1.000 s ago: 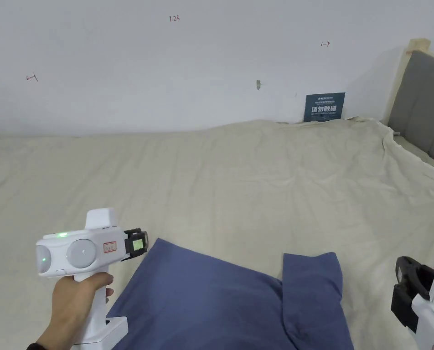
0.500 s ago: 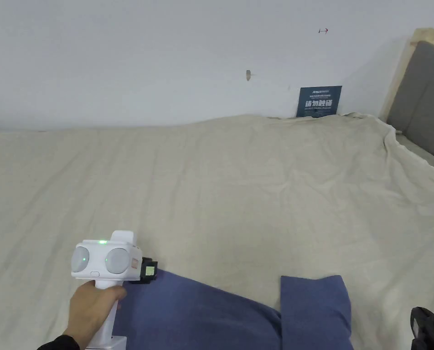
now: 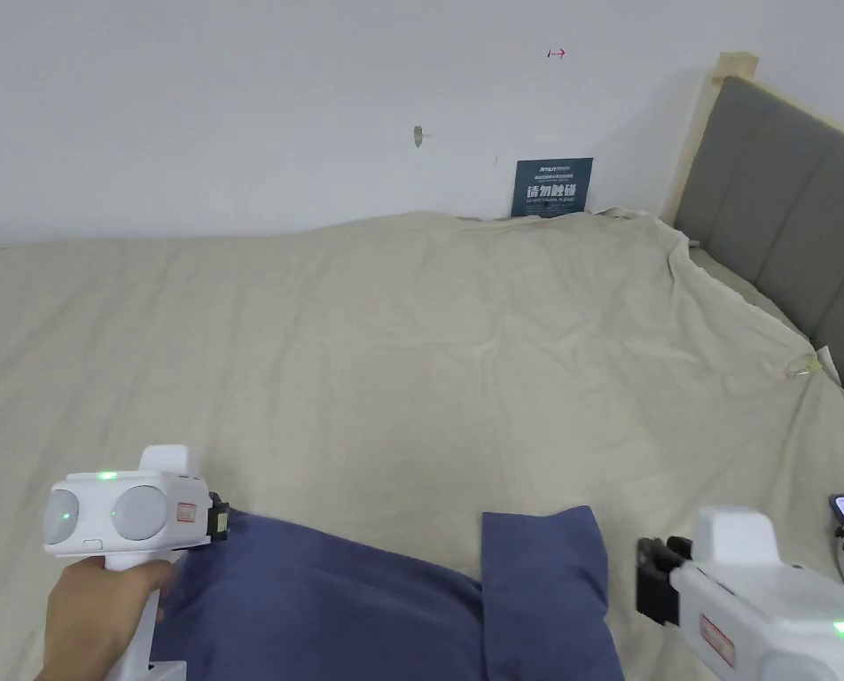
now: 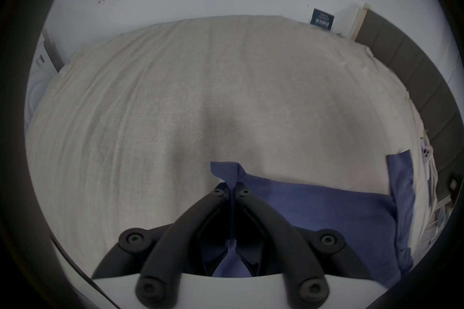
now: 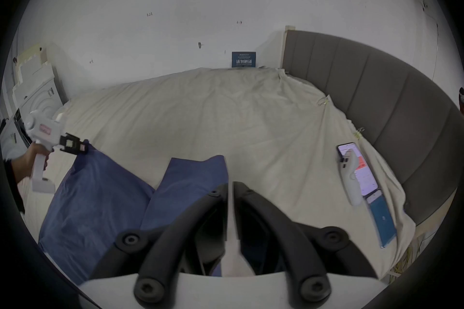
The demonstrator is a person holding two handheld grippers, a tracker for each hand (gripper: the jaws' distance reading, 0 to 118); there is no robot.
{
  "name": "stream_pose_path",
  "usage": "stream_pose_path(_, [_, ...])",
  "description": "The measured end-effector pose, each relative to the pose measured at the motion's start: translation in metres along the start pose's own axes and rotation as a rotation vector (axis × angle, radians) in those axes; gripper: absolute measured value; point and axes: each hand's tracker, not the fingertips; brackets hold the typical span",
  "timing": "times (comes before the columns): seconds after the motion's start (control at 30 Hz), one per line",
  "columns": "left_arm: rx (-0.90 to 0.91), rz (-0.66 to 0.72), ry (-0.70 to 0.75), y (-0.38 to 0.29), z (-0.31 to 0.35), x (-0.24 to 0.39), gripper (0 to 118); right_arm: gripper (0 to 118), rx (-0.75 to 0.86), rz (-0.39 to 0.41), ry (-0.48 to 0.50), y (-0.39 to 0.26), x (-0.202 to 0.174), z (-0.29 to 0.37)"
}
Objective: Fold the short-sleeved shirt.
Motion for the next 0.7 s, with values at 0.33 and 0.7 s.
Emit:
stream_pose_path(0.33, [0.050, -0.003, -0.041, 0.001, 0.033, -0.005, 1, 73, -0.231, 0.014, -0.021, 0.015, -0.023, -0.109])
stream_pose_path(0.7, [0.039, -0.019, -0.032, -0.007, 0.035, -0.009, 1, 2, -0.268, 0.223, -0.052, -0.007, -0.049, -0.132])
